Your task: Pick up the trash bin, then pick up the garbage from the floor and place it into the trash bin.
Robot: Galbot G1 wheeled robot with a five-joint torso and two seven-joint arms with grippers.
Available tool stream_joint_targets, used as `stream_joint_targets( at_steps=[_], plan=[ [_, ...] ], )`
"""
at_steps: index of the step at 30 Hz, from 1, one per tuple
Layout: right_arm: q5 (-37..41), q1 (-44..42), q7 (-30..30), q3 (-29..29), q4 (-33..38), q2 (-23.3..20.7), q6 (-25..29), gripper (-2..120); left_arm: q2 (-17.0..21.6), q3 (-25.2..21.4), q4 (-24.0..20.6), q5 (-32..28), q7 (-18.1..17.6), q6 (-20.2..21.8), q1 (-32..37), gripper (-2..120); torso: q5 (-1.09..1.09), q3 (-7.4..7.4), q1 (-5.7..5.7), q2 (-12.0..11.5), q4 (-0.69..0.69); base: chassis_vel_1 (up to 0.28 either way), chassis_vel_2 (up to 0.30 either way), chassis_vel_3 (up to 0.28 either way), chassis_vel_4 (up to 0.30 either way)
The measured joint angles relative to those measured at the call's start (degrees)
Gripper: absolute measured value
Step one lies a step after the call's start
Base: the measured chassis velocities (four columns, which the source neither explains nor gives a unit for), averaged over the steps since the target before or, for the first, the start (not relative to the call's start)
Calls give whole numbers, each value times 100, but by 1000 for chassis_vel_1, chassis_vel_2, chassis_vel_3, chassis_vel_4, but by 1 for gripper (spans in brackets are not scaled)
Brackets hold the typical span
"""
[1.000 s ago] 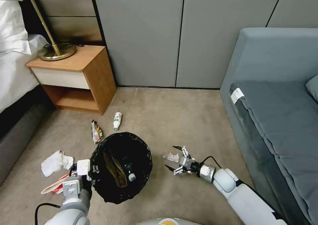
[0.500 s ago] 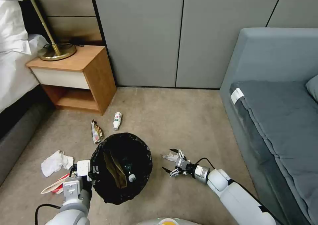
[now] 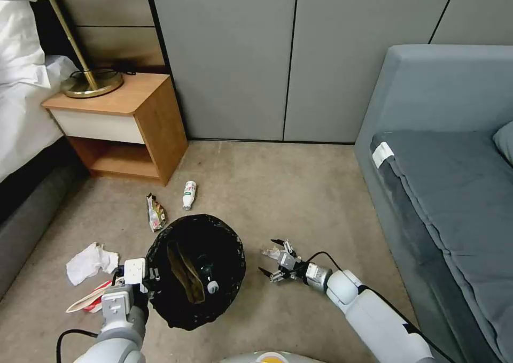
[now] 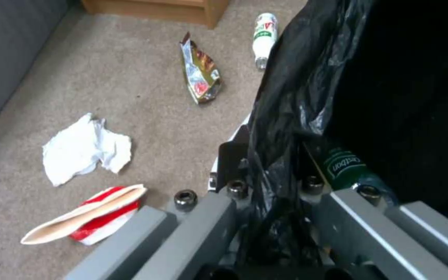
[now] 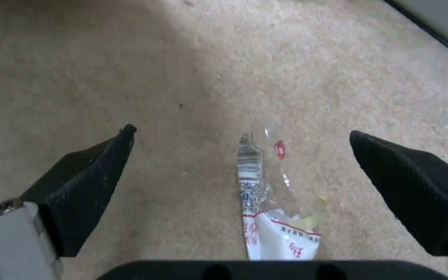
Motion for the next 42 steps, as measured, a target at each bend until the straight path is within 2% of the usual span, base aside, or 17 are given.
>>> stream_joint_targets(
  at_steps=[13, 23, 25, 29, 33, 34, 35, 37, 39, 41, 42],
  plan=[
    [-213, 394, 47, 279, -834, 276, -21, 100, -24, 22, 19, 69, 0, -5, 23, 1, -1, 0, 0, 0, 0, 0, 0, 0, 0],
    [-147, 450, 34, 348, -1185, 381, -21, 98, -26, 40, 22, 99, -1, -8, 48, 1, -1, 0, -1, 0, 0, 0, 0, 0, 0],
    [-139, 447, 9, 365, -1297, 436, -10, 86, -31, 55, 23, 114, -2, -13, 58, 1, -1, 0, 0, 0, -1, 0, 0, 0, 0],
    [-117, 457, -27, 394, -1402, 493, 10, 78, -34, 57, 24, 119, -2, -20, 71, 1, -1, 0, 0, 0, -1, 0, 0, 0, 0],
    [-70, 466, -65, 412, -1516, 551, 19, 58, -33, 48, 26, 122, -3, -28, 87, 1, 1, 0, 0, 0, 1, 0, 0, 0, 0],
    [-70, 466, -65, 412, -1516, 551, 19, 58, -33, 48, 26, 122, -3, -28, 87, 1, 1, 0, 0, 0, 1, 0, 0, 0, 0],
    [-54, 466, -73, 416, -1530, 553, 19, 51, -31, 42, 27, 122, -3, -29, 87, 1, 3, 0, -1, 0, 2, 0, 0, 0, 0],
    [-47, 465, -81, 421, -1537, 552, 19, 47, -30, 39, 27, 122, -4, -29, 87, 1, 3, 0, 0, 0, 3, 0, 0, 0, 0],
    [-12, 446, -90, 439, -1544, 534, 20, 37, -30, 38, 32, 122, -4, -31, 80, 1, 5, 0, -1, 0, 3, 0, 0, 0, 0],
    [13, 429, -89, 461, -1541, 502, 20, 29, -32, 46, 43, 122, -6, -31, 67, 1, -1, 0, -1, 0, 2, 0, 0, 0, 0],
    [13, 429, -89, 461, -1541, 502, 20, 29, -32, 46, 43, 122, -6, -31, 67, 1, -1, 0, -1, 0, 2, 0, 0, 0, 0]
  ],
)
